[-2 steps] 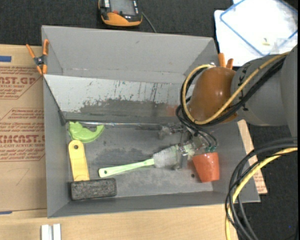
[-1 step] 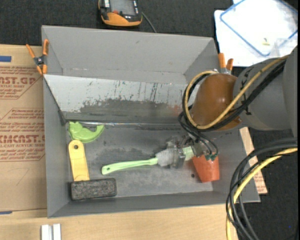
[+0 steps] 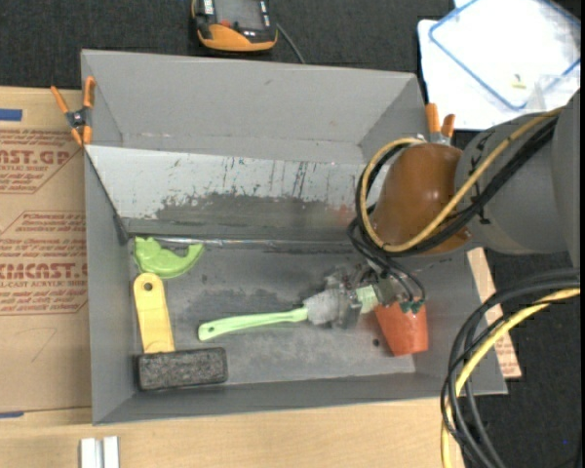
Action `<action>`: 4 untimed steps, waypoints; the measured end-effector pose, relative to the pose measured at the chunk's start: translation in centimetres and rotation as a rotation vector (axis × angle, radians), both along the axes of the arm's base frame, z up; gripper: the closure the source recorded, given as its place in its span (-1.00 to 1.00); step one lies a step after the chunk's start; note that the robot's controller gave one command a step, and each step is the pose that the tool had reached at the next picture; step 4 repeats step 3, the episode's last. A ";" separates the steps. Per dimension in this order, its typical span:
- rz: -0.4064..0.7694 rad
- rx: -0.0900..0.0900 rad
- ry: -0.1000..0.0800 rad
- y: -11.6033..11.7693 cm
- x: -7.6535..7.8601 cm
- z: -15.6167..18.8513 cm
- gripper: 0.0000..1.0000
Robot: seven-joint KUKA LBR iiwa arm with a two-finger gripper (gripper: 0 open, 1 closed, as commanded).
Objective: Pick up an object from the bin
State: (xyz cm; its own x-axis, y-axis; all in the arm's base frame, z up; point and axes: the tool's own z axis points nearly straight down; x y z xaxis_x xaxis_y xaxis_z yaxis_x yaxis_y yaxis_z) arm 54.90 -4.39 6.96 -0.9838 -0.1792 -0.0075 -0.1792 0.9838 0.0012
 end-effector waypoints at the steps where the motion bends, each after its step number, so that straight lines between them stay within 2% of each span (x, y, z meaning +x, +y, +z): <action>1: 0.001 0.001 0.010 0.1 -0.3 2.7 1.00; 2: 0.001 0.000 0.003 0.1 -0.1 5.7 1.00; 3: 0.002 0.000 0.000 0.1 -0.1 7.3 1.00; 4: 0.002 0.000 0.000 0.1 -0.1 7.3 1.00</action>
Offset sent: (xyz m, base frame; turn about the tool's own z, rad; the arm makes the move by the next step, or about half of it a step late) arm -0.0033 0.0006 0.0787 -0.0007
